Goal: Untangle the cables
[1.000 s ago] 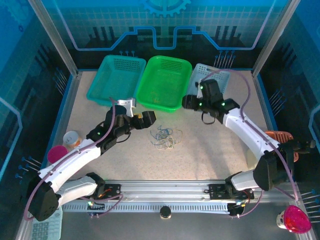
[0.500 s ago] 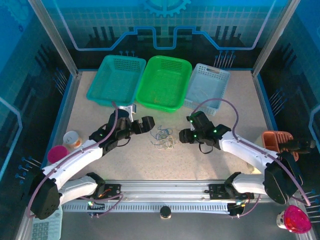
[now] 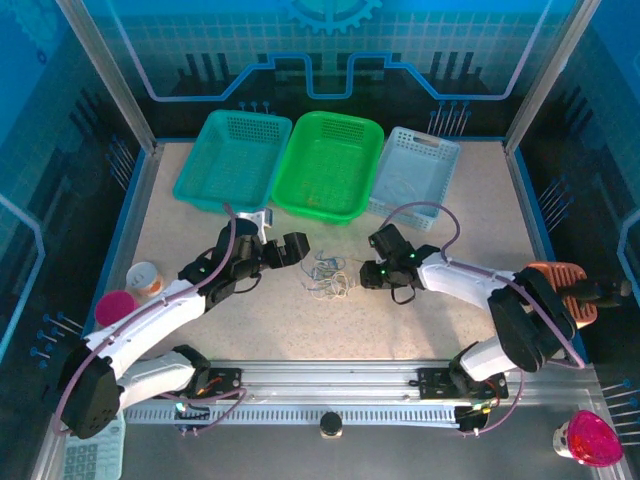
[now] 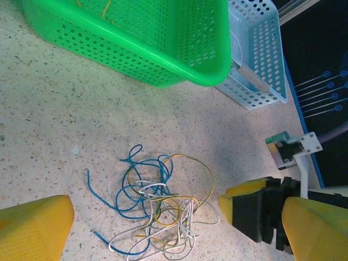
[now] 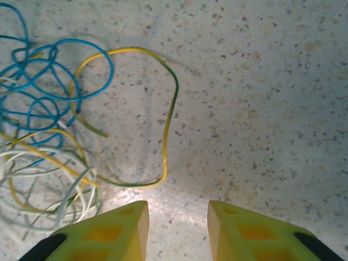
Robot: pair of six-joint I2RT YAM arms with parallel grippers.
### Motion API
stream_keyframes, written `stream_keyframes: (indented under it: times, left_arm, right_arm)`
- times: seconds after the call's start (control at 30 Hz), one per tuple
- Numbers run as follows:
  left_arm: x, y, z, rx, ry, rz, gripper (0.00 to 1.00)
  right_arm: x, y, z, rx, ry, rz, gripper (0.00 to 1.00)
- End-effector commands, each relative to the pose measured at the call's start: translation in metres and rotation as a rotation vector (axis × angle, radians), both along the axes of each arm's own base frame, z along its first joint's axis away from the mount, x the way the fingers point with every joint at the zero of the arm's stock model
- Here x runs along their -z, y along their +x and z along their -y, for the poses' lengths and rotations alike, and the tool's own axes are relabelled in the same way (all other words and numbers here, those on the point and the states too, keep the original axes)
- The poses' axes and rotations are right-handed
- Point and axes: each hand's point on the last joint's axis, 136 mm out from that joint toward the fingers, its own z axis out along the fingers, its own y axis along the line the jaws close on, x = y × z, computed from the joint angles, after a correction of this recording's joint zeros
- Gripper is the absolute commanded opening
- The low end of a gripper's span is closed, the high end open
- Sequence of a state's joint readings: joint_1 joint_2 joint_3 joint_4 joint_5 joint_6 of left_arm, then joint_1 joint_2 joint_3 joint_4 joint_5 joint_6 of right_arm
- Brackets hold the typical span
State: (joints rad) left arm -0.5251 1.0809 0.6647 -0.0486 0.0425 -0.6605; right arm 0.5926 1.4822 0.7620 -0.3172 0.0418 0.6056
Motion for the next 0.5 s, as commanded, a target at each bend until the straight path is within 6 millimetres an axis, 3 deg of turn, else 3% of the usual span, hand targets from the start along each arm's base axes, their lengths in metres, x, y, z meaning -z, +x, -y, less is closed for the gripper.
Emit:
stream_keyframes:
  times: [0.0, 0.27, 0.47]
  left_arm:
    - [-0.006, 0.001, 0.000, 0.001, -0.024, 0.000, 0.99]
    - [-0.006, 0.000, 0.001, 0.005, -0.027, -0.001, 0.99]
    - [-0.010, 0.001, 0.001, 0.003, -0.033, 0.006, 0.99]
  right_arm:
    - [-0.011, 0.020, -0.011, 0.005, 0.049, 0.044, 0.35]
    - [-0.009, 0.028, -0.017, 0.009, 0.074, 0.038, 0.33]
    - [0.003, 0.030, -0.016, 0.017, 0.065, 0.015, 0.26]
